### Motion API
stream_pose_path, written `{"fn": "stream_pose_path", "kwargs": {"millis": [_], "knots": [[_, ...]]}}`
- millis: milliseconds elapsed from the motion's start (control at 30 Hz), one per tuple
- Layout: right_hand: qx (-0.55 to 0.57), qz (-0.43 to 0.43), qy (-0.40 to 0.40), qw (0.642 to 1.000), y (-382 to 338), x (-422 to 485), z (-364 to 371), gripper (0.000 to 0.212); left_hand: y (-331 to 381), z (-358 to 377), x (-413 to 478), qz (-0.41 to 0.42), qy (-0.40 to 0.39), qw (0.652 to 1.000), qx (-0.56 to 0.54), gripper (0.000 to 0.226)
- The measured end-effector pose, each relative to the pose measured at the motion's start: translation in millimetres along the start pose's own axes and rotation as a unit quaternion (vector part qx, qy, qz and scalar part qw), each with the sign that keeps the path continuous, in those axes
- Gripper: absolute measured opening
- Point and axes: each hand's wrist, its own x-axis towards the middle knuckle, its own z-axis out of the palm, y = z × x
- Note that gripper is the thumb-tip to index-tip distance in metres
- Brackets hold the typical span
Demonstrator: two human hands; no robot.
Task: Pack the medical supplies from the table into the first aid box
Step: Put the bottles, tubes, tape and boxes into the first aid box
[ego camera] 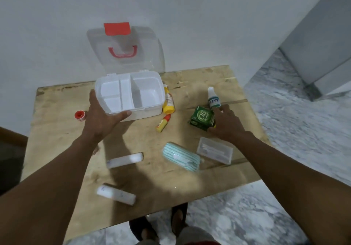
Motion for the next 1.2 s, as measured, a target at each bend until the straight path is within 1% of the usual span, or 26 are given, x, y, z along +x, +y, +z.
{"fn": "stream_pose_path", "kwargs": {"millis": [100,333,467,567,633,733,800,867,967,1067,1133,1200], "knots": [[-0.002,-0.015,0.002,1.000,4,5,-3,0.077,4,3,-2,0.000,0.005,1.000,0.000,0.103],[0.003,-0.027,0.018,0.999,-2,-2,-13,0.076,4,5,-2,-0.001,0.007,1.000,0.004,0.103],[0.018,-0.038,0.069,0.997,-18,-16,-34,0.071,6,2,-4,0.001,-0.002,1.000,-0.007,0.107],[0.078,-0.034,0.098,0.991,-39,-25,-55,0.070,7,-2,-4,0.005,-0.012,1.000,-0.019,0.105],[0.115,-0.049,0.125,0.984,-57,-28,-65,0.070,6,-4,-4,0.009,-0.009,1.000,-0.021,0.105],[0.134,-0.060,0.156,0.977,-85,-28,-76,0.073,3,-7,-2,-0.004,0.007,1.000,-0.025,0.112],[0.126,-0.053,0.158,0.978,-104,-27,-82,0.075,0,-9,0,-0.005,0.012,1.000,-0.017,0.115],[0.111,-0.051,0.153,0.981,-121,-25,-85,0.074,-3,-13,3,-0.005,0.009,1.000,-0.011,0.116],[0.056,-0.063,0.138,0.987,-142,-14,-87,0.068,-9,-17,7,-0.024,-0.015,0.999,-0.016,0.122],[-0.001,-0.083,0.134,0.988,-157,5,-86,0.069,-12,-22,10,-0.013,-0.028,0.999,-0.029,0.125],[-0.031,-0.100,0.136,0.985,-167,17,-86,0.071,-12,-25,11,0.015,-0.039,0.998,-0.056,0.112],[-0.033,-0.103,0.115,0.987,-177,30,-84,0.073,-12,-25,14,0.036,-0.052,0.995,-0.071,0.100]]}}
